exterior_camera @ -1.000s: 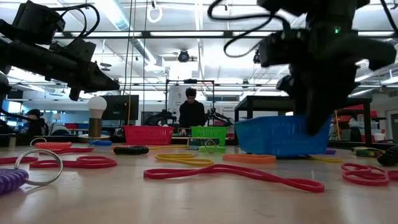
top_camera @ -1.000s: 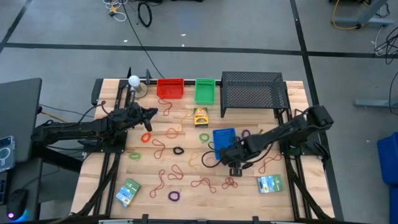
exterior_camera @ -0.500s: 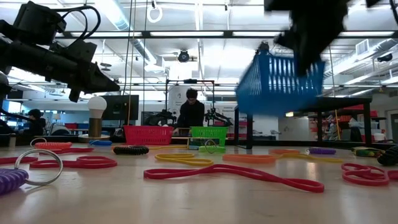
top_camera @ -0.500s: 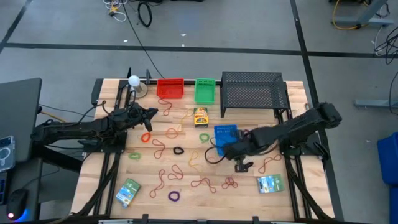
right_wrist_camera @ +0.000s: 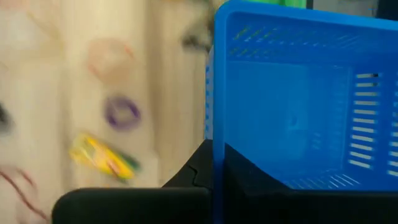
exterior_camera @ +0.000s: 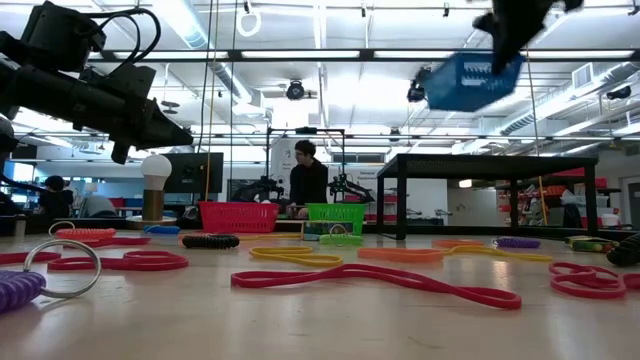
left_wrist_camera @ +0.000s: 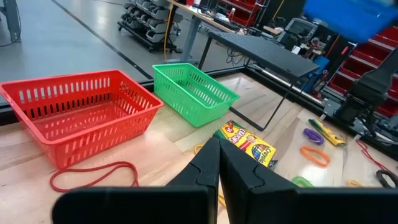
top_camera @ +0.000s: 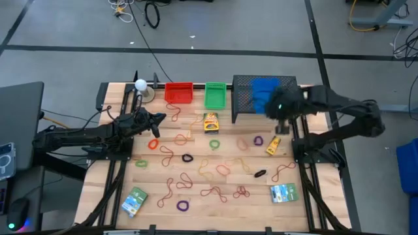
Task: Pick & Place Office Desk Supplies
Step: Put the blue bin on the shelf
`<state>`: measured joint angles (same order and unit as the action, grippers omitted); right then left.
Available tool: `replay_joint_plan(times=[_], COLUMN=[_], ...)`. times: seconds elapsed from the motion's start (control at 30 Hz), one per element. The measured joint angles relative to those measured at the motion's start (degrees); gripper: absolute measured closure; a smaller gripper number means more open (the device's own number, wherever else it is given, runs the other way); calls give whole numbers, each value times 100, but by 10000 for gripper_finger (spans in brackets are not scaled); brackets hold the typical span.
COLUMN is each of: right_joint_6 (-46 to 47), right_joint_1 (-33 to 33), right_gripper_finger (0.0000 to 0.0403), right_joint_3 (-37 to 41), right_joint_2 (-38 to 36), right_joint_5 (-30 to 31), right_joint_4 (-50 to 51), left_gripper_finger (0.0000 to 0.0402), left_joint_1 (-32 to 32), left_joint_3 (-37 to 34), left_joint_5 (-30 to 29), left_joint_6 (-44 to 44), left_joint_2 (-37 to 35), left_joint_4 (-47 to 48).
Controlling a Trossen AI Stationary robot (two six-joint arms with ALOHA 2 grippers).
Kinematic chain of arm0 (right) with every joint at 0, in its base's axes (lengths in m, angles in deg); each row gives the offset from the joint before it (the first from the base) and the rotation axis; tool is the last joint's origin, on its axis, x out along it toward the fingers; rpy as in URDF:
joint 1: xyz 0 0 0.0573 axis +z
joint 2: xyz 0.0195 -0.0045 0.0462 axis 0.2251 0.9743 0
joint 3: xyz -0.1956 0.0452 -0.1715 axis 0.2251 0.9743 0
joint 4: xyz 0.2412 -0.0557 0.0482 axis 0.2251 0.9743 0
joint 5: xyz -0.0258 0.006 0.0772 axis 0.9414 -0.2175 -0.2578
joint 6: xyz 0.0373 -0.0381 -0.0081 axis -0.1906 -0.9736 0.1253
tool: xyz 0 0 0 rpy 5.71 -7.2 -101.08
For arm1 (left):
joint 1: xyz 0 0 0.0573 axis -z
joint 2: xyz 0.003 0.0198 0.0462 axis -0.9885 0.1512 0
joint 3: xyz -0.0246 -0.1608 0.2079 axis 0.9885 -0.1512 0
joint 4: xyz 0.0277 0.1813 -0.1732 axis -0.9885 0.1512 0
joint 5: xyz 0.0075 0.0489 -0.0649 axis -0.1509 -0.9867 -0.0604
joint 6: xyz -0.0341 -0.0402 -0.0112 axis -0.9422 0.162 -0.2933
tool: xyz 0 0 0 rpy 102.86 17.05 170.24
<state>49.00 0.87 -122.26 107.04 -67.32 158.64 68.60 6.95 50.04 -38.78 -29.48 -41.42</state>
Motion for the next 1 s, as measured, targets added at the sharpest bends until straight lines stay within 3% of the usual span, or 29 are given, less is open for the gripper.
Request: replay_joint_plan(times=[0.27,0.5,0.7,1.0], right_joint_6=[-2208,-3540,-3858,-3922], right_joint_1=[-2171,-3813,-4376,-4435], right_gripper_finger=[398,398,398,397], right_joint_3=[1350,2087,2134,2134], right_joint_2=[-866,-952,-1002,-994], right_joint_5=[-388,-939,-1127,-1230], right_joint_4=[-635,-1007,-1210,-1098], left_gripper_finger=[390,390,390,390], left_joint_1=[0,0,0,0], left_joint_3=[0,0,0,0], left_joint_5=[-2,-2,-2,-2], left_joint_6=[118,112,118,227], left_joint_2=[0,0,0,17], left_joint_4=[0,2,2,42])
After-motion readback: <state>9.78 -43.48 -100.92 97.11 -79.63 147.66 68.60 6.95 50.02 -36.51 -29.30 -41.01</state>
